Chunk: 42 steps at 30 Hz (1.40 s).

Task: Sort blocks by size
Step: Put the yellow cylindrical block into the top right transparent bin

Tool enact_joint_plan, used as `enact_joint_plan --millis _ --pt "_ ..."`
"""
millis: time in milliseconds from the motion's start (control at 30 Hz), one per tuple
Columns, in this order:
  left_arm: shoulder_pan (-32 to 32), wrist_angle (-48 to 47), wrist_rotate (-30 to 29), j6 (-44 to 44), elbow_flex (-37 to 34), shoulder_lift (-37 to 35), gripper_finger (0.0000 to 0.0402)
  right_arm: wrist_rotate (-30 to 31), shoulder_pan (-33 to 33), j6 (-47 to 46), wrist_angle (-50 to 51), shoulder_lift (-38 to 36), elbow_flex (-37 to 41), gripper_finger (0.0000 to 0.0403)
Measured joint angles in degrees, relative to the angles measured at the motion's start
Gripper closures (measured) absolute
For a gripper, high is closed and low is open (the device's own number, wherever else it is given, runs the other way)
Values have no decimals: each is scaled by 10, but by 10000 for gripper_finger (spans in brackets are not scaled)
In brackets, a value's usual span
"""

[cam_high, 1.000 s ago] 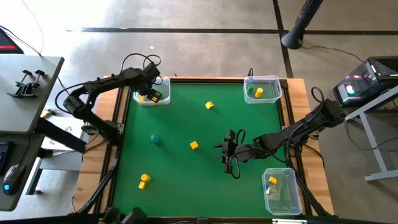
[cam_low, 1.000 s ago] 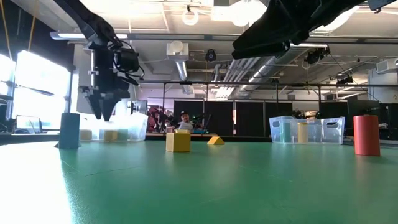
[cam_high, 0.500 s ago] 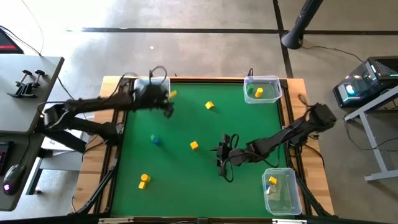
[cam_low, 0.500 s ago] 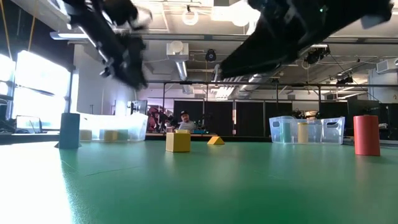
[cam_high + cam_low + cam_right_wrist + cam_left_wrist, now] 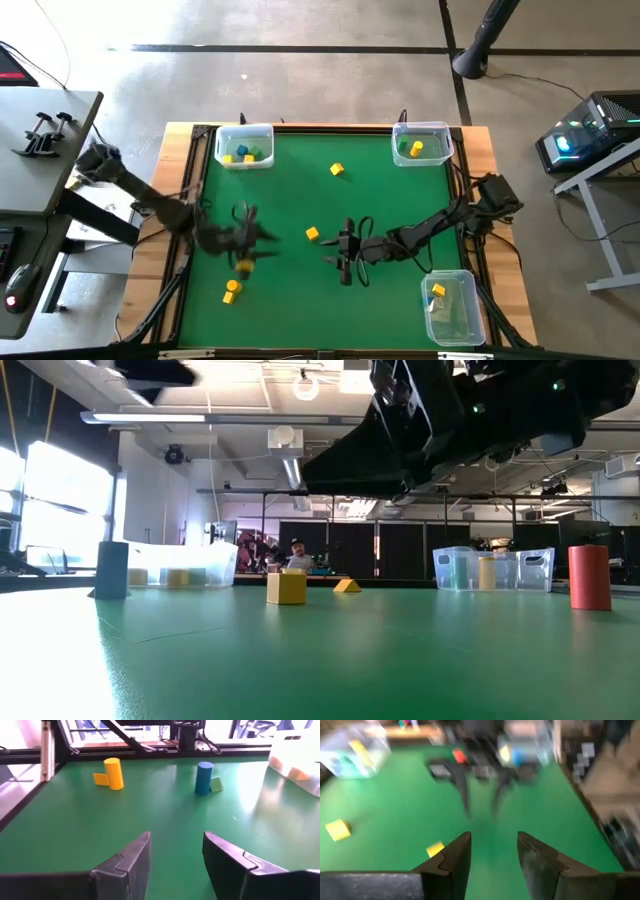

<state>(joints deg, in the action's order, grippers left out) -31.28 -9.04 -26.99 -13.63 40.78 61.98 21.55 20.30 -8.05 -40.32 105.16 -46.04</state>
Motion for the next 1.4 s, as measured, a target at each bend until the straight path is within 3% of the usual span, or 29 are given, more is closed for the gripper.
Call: enact_joint_plan --millis 67,167,333,467,600,733,1067,1400 --pt "-49 -87 -16 -62 34 23 268 -6 -1 -7 -1 0 0 233" --pt "-102 -245 -15 -227 96 61 278 -7 -1 -7 -2 0 0 233" --pt "-157 -455 71 -489 185 126 292 -7 -1 -5 -2 0 0 233" --pt "-185 -476 169 -642 191 161 297 -7 -1 -5 -3 0 0 233" --pt "-196 -500 209 -771 190 189 291 -7 -1 2 -3 0 0 233" --pt "-192 -506 248 -816 190 202 261 -7 -1 10 -3 0 0 233" --pt "-152 -501 259 -816 190 236 145 -7 -1 27 -2 0 0 233" --pt "-101 -496 313 -735 190 272 156 -10 0 27 0 0 0 233"
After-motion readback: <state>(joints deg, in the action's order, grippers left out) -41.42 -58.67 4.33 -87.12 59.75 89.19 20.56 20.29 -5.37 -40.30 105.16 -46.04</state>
